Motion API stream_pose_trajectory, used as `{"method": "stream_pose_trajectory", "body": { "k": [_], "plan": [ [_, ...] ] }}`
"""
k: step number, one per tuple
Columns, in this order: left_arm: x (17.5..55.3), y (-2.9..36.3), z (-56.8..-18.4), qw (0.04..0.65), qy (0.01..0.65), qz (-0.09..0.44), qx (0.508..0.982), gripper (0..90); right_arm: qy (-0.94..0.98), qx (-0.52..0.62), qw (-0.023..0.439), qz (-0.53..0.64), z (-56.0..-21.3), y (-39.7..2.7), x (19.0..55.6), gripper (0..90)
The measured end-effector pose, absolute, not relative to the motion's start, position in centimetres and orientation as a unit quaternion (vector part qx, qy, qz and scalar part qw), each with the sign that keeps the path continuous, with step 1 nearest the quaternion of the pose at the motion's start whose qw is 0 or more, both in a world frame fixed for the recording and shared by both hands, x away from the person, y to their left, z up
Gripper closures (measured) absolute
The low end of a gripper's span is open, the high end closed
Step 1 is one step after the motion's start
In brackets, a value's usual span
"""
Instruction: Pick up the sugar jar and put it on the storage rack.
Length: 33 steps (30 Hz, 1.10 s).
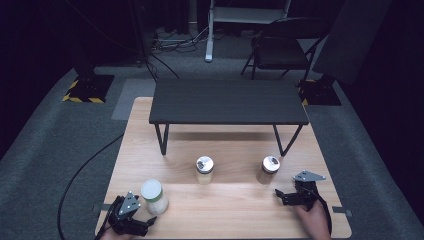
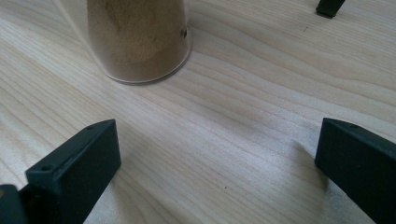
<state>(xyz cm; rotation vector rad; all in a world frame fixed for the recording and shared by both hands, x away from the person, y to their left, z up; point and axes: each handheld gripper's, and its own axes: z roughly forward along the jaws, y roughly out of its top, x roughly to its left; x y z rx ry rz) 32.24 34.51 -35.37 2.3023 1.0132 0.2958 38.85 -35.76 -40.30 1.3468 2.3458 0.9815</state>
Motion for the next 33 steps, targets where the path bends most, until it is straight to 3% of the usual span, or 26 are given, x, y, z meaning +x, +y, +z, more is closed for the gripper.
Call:
{"method": "stream_pose_trajectory", "body": {
  "k": [9, 20, 33],
  "plan": [
    [32.6, 35.0, -35.1, 0.316, 0.383, 0.093, 0.863, 4.5, 0.808, 0.464, 0.132, 0.338, -40.3, -35.8, 38.8, 0.0],
    [30.5, 36.5, -34.9, 0.391, 0.383, 0.139, 0.825, 4.6, 0.808, 0.464, 0.132, 0.338, -40.3, -35.8, 38.8, 0.0],
    [28.7, 37.0, -34.9, 0.465, 0.339, 0.176, 0.798, 5.2, 0.808, 0.464, 0.132, 0.338, -40.3, -35.8, 38.8, 0.0]
  ]
}}
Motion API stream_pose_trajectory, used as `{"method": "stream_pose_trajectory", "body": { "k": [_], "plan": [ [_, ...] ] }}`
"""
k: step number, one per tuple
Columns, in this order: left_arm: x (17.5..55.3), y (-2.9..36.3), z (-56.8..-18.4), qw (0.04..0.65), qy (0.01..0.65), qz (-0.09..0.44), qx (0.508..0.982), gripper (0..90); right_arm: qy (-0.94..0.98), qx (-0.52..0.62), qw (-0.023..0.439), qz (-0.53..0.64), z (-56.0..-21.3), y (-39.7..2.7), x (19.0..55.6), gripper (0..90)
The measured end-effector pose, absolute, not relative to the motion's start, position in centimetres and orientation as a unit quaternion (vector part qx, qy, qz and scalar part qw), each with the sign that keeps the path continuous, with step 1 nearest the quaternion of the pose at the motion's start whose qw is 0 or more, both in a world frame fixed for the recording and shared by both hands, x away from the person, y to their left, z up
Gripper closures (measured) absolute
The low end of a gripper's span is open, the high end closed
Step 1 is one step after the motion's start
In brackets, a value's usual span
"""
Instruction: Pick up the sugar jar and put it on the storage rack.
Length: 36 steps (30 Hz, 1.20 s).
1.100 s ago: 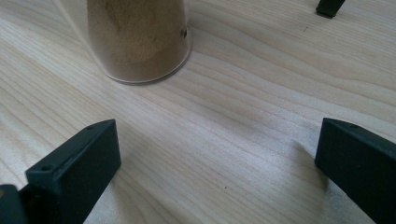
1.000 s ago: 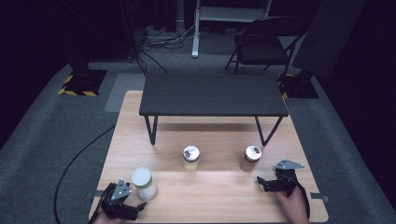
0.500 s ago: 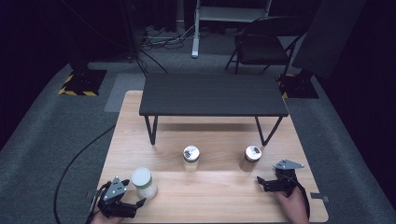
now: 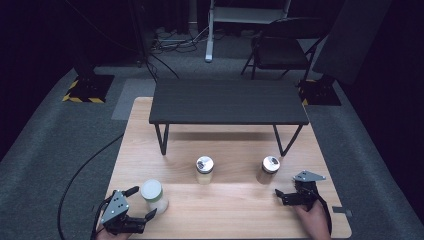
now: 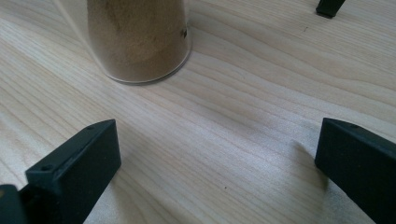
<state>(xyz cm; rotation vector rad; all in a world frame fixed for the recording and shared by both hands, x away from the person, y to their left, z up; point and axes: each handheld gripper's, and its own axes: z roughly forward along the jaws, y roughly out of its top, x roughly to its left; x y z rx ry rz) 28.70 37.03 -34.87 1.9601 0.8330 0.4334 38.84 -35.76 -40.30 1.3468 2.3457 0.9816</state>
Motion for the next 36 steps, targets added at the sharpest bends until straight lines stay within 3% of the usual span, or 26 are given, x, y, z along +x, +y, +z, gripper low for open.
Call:
{"method": "stream_pose_trajectory", "body": {
  "k": [14, 22, 29, 36],
  "plan": [
    [29.0, 36.7, -35.4, 0.503, 0.333, 0.183, 0.776, 9.8, 0.808, 0.464, 0.132, 0.338, -40.3, -35.8, 38.8, 0.0],
    [29.8, 35.7, -35.1, 0.493, 0.332, 0.181, 0.783, 18.2, 0.808, 0.464, 0.132, 0.338, -40.3, -35.7, 38.9, 0.0],
    [30.4, 35.3, -35.0, 0.486, 0.335, 0.179, 0.787, 32.9, 0.808, 0.464, 0.132, 0.338, -40.3, -35.7, 38.9, 0.0],
    [30.5, 35.1, -34.6, 0.48, 0.341, 0.174, 0.789, 33.4, 0.808, 0.464, 0.132, 0.338, -40.3, -35.7, 38.8, 0.0]
  ]
}}
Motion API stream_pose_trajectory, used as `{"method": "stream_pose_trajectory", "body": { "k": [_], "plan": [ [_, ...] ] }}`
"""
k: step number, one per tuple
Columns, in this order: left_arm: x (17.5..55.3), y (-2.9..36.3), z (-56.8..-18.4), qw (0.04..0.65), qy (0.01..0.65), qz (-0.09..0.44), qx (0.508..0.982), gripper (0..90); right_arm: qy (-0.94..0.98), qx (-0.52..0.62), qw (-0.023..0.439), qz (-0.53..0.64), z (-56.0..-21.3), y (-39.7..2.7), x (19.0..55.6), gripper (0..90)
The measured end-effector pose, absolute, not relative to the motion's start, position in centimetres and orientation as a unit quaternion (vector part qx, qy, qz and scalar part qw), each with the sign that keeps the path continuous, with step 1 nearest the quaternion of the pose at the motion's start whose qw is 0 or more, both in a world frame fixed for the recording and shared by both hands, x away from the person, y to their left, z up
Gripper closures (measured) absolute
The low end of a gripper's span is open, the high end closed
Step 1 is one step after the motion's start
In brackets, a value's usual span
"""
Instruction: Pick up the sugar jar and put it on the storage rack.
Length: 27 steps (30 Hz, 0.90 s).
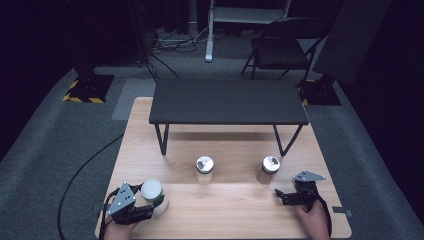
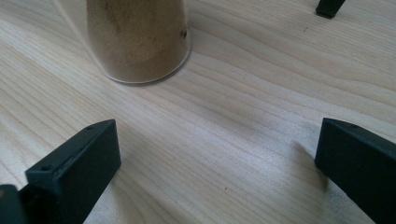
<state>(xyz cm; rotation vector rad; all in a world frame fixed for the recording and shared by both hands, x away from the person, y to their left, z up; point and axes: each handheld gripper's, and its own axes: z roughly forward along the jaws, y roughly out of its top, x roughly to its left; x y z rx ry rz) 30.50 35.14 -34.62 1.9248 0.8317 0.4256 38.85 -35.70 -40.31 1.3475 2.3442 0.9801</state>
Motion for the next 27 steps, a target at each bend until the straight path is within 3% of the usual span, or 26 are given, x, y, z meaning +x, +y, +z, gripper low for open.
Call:
{"method": "stream_pose_trajectory", "body": {
  "k": [27],
  "plan": [
    [33.0, 33.1, -31.2, 0.465, 0.341, 0.166, 0.8, 33.5, 0.806, 0.467, 0.134, 0.337, -40.3, -35.6, 38.8, 0.1]
  ]
}}
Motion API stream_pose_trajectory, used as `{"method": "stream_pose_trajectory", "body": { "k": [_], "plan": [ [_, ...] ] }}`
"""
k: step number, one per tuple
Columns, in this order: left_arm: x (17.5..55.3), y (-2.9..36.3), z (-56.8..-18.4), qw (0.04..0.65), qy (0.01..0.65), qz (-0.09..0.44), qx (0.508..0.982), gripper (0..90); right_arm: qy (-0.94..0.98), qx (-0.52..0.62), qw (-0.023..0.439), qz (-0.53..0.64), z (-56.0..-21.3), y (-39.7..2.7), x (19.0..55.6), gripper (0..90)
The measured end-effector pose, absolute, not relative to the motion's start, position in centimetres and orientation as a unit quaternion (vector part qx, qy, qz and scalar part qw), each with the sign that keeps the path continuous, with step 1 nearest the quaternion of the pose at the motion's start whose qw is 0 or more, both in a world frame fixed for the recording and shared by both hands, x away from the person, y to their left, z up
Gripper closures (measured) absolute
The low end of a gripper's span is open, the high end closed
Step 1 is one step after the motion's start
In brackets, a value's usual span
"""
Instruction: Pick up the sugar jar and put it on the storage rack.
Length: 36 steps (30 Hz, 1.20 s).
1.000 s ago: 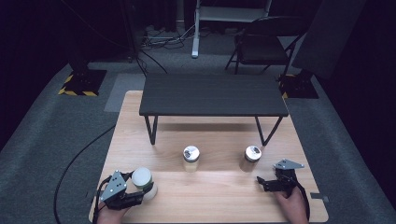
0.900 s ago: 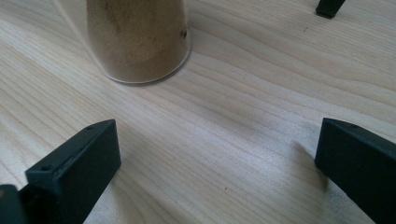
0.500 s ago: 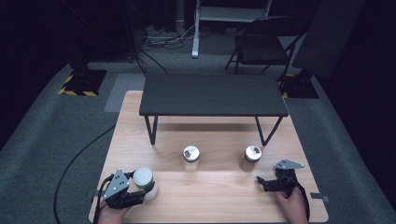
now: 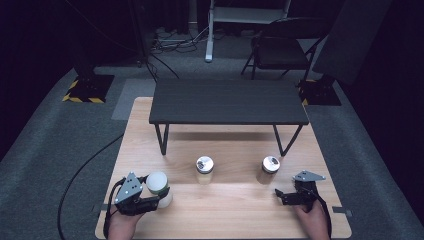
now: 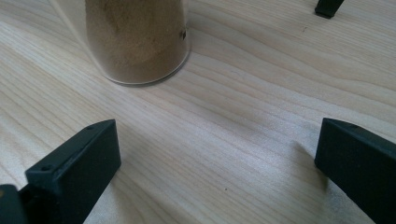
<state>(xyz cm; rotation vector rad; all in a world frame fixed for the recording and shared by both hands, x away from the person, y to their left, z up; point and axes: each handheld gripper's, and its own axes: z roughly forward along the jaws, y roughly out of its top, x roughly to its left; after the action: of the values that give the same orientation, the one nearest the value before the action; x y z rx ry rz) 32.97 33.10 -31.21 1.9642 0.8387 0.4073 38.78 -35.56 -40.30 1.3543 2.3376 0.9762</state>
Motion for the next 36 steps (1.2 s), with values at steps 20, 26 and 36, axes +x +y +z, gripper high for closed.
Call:
{"method": "stream_pose_trajectory", "body": {
  "k": [20, 26, 36],
  "plan": [
    [36.0, 30.6, -26.1, 0.475, 0.343, 0.187, 0.788, 33.6, 0.804, 0.471, 0.136, 0.336, -40.3, -35.4, 38.7, 0.2],
    [37.1, 30.3, -24.2, 0.475, 0.343, 0.189, 0.788, 33.5, 0.804, 0.472, 0.136, 0.336, -40.3, -35.4, 38.7, 0.2],
    [39.1, 29.5, -21.8, 0.481, 0.342, 0.189, 0.785, 33.5, 0.804, 0.472, 0.136, 0.335, -40.3, -35.4, 38.7, 0.2]
  ]
}}
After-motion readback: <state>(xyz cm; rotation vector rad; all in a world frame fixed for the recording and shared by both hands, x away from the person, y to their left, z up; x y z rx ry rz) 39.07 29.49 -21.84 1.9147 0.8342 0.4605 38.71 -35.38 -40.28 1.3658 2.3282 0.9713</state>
